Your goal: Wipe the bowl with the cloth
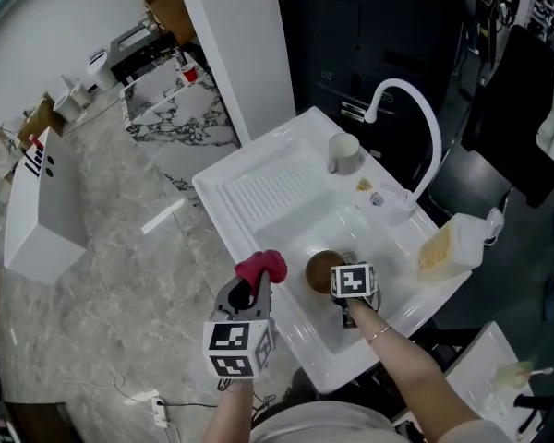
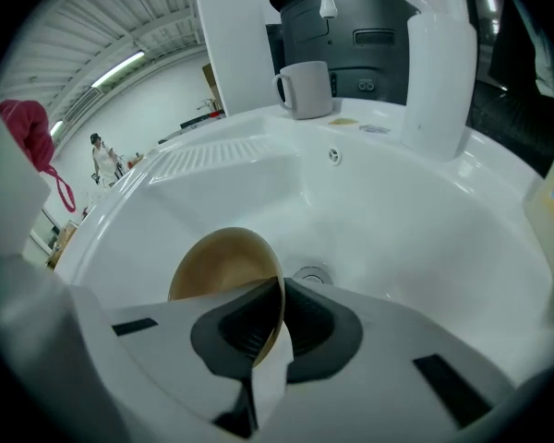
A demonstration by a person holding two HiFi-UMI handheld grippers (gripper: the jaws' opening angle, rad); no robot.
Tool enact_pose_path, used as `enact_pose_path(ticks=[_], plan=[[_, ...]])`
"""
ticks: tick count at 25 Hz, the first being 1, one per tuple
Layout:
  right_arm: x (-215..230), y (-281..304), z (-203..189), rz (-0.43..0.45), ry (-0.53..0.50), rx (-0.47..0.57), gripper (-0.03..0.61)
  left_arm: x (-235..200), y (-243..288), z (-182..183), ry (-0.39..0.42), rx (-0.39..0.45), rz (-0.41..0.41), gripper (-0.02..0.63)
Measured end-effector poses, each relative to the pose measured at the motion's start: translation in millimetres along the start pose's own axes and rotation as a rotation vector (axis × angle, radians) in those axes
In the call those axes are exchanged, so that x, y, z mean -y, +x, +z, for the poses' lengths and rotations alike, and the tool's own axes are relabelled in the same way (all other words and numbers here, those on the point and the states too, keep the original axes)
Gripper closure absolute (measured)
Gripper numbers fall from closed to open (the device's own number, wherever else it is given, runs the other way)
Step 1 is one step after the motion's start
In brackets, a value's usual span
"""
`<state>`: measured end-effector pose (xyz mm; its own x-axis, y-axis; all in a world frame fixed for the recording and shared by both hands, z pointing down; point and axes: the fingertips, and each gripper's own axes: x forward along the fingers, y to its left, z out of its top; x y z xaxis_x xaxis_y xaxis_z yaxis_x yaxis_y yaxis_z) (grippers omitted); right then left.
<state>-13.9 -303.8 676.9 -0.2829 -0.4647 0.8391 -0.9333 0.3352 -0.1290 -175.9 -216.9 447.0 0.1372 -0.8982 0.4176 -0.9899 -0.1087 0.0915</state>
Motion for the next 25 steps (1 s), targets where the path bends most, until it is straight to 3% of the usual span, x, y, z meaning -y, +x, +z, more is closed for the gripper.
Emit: enact_pose_path(ticks=[25], plan=[[4,35,-25,-0.032,-0.079,-0.101,0.549,-18,3,-18,-0.054,-0.052,0.021,0.566]])
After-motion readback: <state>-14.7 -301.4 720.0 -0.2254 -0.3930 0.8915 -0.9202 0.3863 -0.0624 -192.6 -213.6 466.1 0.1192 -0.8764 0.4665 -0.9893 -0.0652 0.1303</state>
